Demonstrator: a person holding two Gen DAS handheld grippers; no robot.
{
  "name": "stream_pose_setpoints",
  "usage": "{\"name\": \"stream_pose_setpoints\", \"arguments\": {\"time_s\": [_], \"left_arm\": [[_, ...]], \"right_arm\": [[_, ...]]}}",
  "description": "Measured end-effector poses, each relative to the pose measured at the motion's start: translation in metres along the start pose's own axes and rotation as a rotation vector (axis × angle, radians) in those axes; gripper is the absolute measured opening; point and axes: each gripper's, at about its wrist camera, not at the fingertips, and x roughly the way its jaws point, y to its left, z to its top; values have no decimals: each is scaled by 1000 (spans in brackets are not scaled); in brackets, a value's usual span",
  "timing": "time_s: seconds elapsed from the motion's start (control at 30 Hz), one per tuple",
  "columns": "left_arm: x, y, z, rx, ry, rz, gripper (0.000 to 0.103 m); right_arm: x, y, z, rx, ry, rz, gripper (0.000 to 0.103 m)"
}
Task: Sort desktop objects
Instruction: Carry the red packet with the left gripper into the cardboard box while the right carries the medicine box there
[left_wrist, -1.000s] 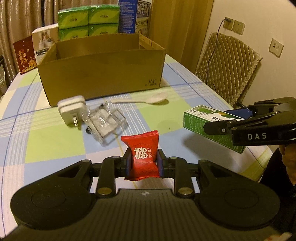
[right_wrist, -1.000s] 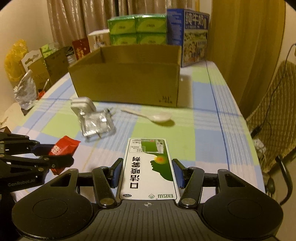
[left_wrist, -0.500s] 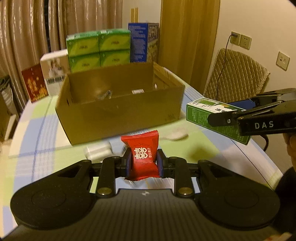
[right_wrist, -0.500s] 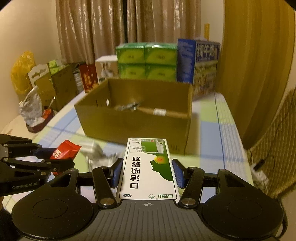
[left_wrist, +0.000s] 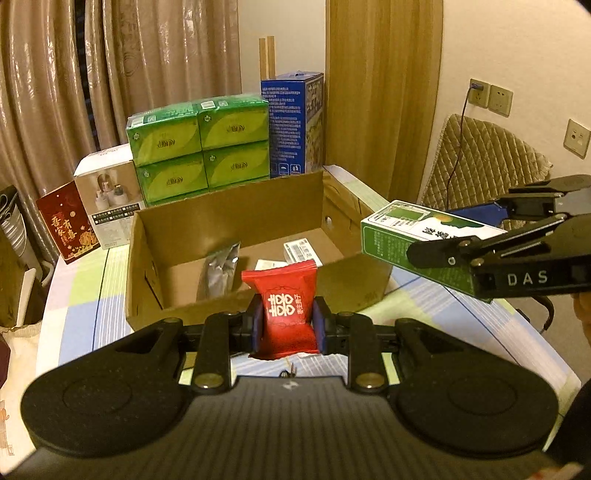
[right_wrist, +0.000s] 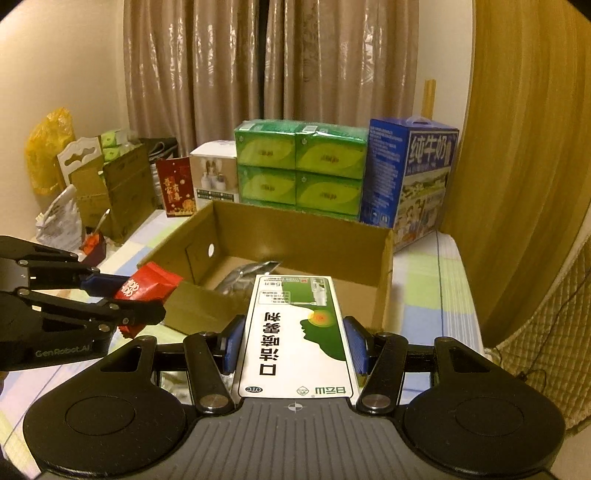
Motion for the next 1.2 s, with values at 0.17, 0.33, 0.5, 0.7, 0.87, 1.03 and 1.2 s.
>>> {"name": "stream_pose_setpoints", "arguments": {"time_s": [0.17, 0.33, 0.5, 0.7, 0.87, 1.03, 1.2], "left_arm": [[8, 5, 7, 3, 4, 2, 22], [15, 8, 11, 6, 11, 2, 22], [26, 18, 17, -13, 16, 1, 22], [48, 38, 31, -31, 33, 19, 22], [67, 52, 43, -33, 40, 27, 22], [89, 64, 55, -46, 48, 25, 22], [110, 69, 56, -50, 67, 18, 22]], "right_arm": [[7, -2, 6, -5, 0, 3, 53], [16, -4, 11, -5, 5, 5, 53], [25, -10, 19, 18, 12, 6, 53], [52, -25, 40, 53, 34, -4, 53], [74, -31, 59, 59, 34, -5, 53], [98, -37, 76, 86, 40, -3, 53], [121, -40, 78, 90, 58, -2, 53]]}}
